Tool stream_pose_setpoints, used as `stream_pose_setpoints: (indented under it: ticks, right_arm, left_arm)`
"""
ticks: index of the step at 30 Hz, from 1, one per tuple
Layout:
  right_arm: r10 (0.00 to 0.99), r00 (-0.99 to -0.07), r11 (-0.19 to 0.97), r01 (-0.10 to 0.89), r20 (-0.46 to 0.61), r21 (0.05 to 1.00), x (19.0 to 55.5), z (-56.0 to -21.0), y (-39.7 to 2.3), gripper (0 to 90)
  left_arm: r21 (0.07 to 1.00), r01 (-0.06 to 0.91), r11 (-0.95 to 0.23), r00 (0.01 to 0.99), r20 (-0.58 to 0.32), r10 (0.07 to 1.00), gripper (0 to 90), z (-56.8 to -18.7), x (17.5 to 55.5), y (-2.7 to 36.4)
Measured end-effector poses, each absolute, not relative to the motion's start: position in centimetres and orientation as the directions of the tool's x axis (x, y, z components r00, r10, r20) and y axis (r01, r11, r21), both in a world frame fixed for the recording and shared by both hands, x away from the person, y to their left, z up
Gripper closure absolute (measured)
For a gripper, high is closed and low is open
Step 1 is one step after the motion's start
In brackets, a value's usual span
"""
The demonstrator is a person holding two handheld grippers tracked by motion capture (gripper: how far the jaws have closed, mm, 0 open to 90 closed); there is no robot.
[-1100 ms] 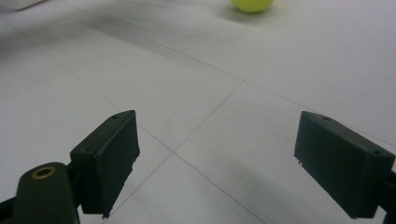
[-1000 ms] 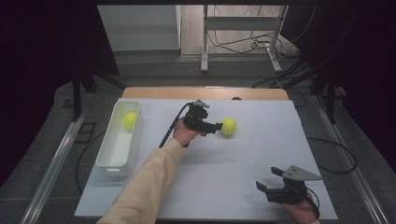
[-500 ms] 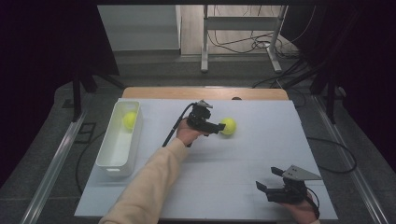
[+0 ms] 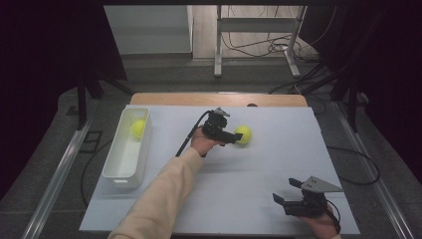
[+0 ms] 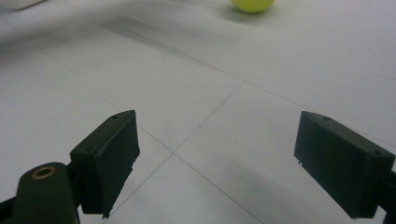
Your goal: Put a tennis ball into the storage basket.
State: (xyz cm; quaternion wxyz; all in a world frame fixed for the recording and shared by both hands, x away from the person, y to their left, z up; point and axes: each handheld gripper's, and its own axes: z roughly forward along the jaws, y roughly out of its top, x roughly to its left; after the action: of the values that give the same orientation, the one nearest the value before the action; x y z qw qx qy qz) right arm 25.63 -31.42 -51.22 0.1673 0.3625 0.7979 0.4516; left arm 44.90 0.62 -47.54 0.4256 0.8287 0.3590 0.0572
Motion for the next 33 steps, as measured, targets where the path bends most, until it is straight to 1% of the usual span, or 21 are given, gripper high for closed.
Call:
stream_pose_setpoints:
  ticks: [20,33]
  right_arm:
    - [0.728,-0.682,0.323,0.432,0.07,0.842,25.6,-51.2,-31.5,14.3]
    - [0.727,-0.683,0.326,0.432,0.069,0.841,25.8,-51.2,-31.5,14.4]
  left_arm:
    - [0.729,0.559,-0.395,0.736,-0.216,0.642,14.7,-48.5,45.5,-0.6]
    - [0.725,0.56,-0.402,0.735,-0.21,0.644,12.1,-49.3,46.2,-1.5]
